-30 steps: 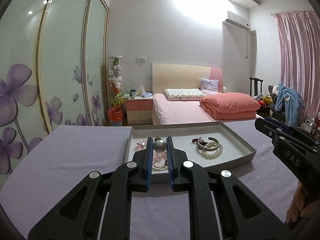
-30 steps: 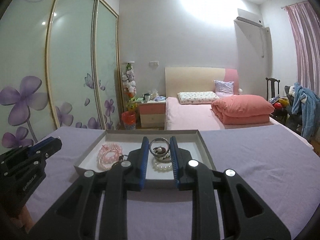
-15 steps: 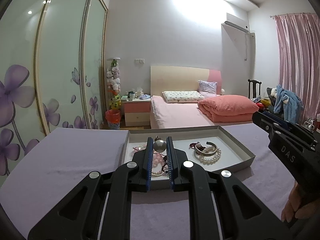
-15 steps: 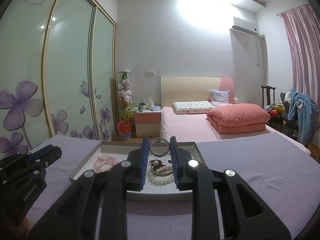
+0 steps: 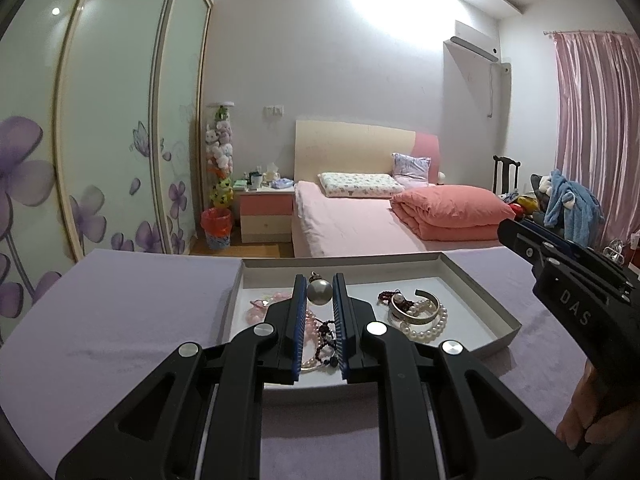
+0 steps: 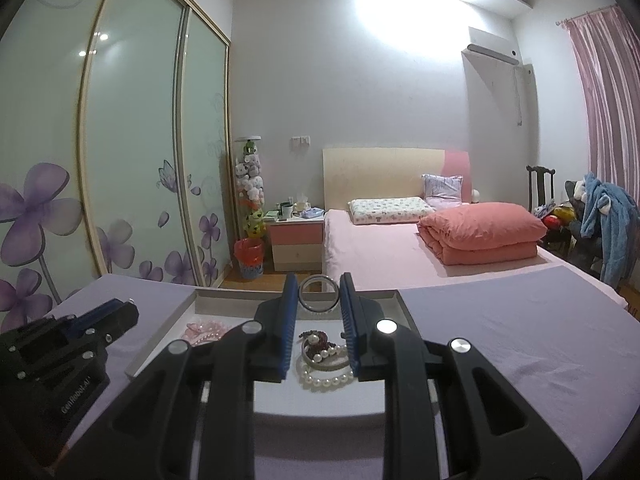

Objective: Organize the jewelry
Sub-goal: 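Open both tools over the tray and withdraw them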

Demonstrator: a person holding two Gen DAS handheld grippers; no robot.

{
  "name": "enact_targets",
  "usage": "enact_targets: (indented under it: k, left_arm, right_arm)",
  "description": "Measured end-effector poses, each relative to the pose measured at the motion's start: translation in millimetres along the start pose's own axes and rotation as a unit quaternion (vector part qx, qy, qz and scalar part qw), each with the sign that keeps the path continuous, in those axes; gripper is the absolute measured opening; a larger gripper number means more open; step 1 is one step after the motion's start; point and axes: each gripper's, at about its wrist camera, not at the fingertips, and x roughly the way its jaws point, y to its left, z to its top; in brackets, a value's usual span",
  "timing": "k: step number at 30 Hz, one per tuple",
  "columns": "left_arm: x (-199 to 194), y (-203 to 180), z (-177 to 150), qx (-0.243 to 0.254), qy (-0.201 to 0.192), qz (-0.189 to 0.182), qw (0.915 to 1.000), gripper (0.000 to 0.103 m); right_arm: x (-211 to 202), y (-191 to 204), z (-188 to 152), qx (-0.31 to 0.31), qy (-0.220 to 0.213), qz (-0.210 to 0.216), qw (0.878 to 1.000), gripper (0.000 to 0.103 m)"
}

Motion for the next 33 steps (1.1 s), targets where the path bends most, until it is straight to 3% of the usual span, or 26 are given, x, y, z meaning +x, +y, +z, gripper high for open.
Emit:
enact_targets:
  k: [5,17,18,19,20,21,27,33]
  left_arm:
    - [21.7,1.5,-1.5,-0.006,0.017,-0.002,0.9998,0.014]
    - [63.4,4.9,-9.2,-0.031,0.089,-0.029,0.9951,0.016]
    - [63.8,4.5,-9.1,-0.033,0.092,-0.03,0.9948,0.022]
    - [62.2,5.9,-9.4,-0.036,0.093,-0.033,0.9945,0.036]
    - [60.9,7.4,-9.2,-0.039,0.091,-0.034,0.9945,0.043]
    - [57.4,10.4,-8.3,-0.045,0.087,-0.034,0.9946,0.05]
    - [43.9,28.4,2.1,-0.083,0.081,-0.041,0.9924,0.054]
    - [13.2,46.2,4.4,-0.097,0.074,-0.03,0.992,0.063]
  right_arm:
    - [25.9,-2.0,0.9,0.005,0.018,0.0,1.0,0.022]
    - [99.8,-5.9,-21.3,0.045,0.14,0.034,0.989,0.023]
    - [100.8,-7.3,-22.2,0.05,0.143,0.037,0.988,0.024]
    - [100.2,-9.7,-22.4,0.055,0.144,0.037,0.987,0.034]
    - [97.9,-12.1,-22.0,0.061,0.141,0.036,0.988,0.044]
    - [94.6,-15.5,-21.1,0.067,0.136,0.034,0.988,0.046]
    - [77.1,-32.0,-18.4,0.1,0.135,0.032,0.985,0.051]
    - [39.5,-29.9,-17.0,0.094,0.136,0.04,0.985,0.065]
